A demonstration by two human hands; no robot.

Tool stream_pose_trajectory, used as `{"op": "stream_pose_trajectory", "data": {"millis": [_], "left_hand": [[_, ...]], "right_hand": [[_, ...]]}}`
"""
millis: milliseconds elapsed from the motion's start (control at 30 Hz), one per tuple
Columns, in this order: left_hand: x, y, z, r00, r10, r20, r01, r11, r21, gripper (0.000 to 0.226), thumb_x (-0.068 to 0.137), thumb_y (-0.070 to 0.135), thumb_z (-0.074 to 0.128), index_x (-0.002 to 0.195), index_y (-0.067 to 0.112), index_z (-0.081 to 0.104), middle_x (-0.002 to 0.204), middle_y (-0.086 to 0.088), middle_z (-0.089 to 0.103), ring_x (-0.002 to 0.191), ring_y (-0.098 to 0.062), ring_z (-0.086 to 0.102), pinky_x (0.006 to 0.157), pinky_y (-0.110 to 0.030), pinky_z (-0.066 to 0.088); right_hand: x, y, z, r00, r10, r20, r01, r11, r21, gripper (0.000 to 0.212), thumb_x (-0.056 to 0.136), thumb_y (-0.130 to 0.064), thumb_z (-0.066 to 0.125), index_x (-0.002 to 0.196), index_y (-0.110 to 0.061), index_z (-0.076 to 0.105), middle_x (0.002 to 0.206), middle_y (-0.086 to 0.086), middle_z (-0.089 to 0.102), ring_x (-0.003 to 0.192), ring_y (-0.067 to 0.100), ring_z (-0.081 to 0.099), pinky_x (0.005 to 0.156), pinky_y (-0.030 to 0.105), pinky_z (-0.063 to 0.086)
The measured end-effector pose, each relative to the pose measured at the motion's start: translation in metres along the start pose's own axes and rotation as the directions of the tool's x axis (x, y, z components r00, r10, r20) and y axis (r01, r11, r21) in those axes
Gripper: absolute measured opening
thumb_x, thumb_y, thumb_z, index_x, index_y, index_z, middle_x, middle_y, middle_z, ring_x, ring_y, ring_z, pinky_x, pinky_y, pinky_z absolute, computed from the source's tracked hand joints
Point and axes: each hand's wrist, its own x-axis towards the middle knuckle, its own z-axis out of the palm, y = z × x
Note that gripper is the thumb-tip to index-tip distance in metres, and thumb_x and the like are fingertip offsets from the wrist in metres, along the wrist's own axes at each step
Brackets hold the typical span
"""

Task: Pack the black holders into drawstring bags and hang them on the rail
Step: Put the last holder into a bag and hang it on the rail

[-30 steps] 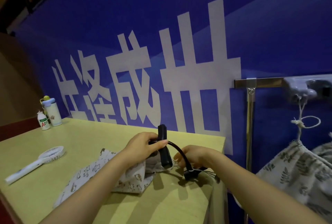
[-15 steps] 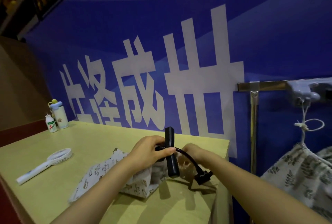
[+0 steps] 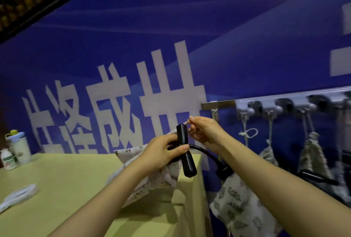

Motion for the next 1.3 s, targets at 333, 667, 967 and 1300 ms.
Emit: {"op": "stream_pose_trajectory", "data": {"millis": [333,667,967,1300], "left_hand": [[0.01,0.132,0.065,0.983,0.184,0.009,-0.178,0.963,-0.203,0.021,0.091,0.033,0.056,0.07,0.033,0.058,0.063,0.011,0.056,0.055,0.013,0.053,0.057,-0.008,0.039],[0.005,0.284,0.177,0.929,0.356,0.1,-0.26,0.822,-0.507,0.039,0.093,0.037,0.052,0.059,0.017,0.047,0.052,0.005,0.04,0.038,0.0,0.039,0.045,-0.014,0.031],[0.001,0.371,0.242,0.91,0.319,0.264,-0.013,0.66,-0.751,0.051,0.092,0.052,0.043,0.077,0.009,0.065,0.069,-0.002,0.058,0.064,-0.015,0.052,0.061,-0.022,0.038],[0.051,0.37,0.31,0.924,0.144,0.356,0.209,0.588,-0.782,0.04,0.093,0.049,0.044,0.103,0.015,0.063,0.079,0.006,0.065,0.074,-0.007,0.058,0.064,-0.02,0.042]], "right_hand": [[-0.102,-0.103,-0.087,0.971,-0.174,-0.164,0.138,0.968,-0.209,0.021,0.095,-0.016,0.051,0.077,-0.011,0.061,0.047,-0.007,0.045,0.034,0.003,0.033,0.04,0.016,0.026],[-0.242,-0.221,-0.172,0.833,-0.279,-0.477,-0.196,0.658,-0.727,0.02,0.09,-0.02,0.061,0.073,-0.011,0.065,0.061,0.001,0.052,0.051,0.011,0.041,0.052,0.023,0.036],[-0.287,-0.255,-0.222,0.716,-0.342,-0.608,-0.415,0.492,-0.766,0.018,0.089,-0.021,0.062,0.083,-0.005,0.067,0.061,0.003,0.052,0.054,0.011,0.042,0.055,0.023,0.04],[-0.249,-0.246,-0.282,0.666,-0.347,-0.66,-0.443,0.528,-0.725,0.019,0.088,-0.006,0.058,0.069,-0.006,0.062,0.068,0.01,0.057,0.053,0.012,0.044,0.052,0.022,0.04]]}}
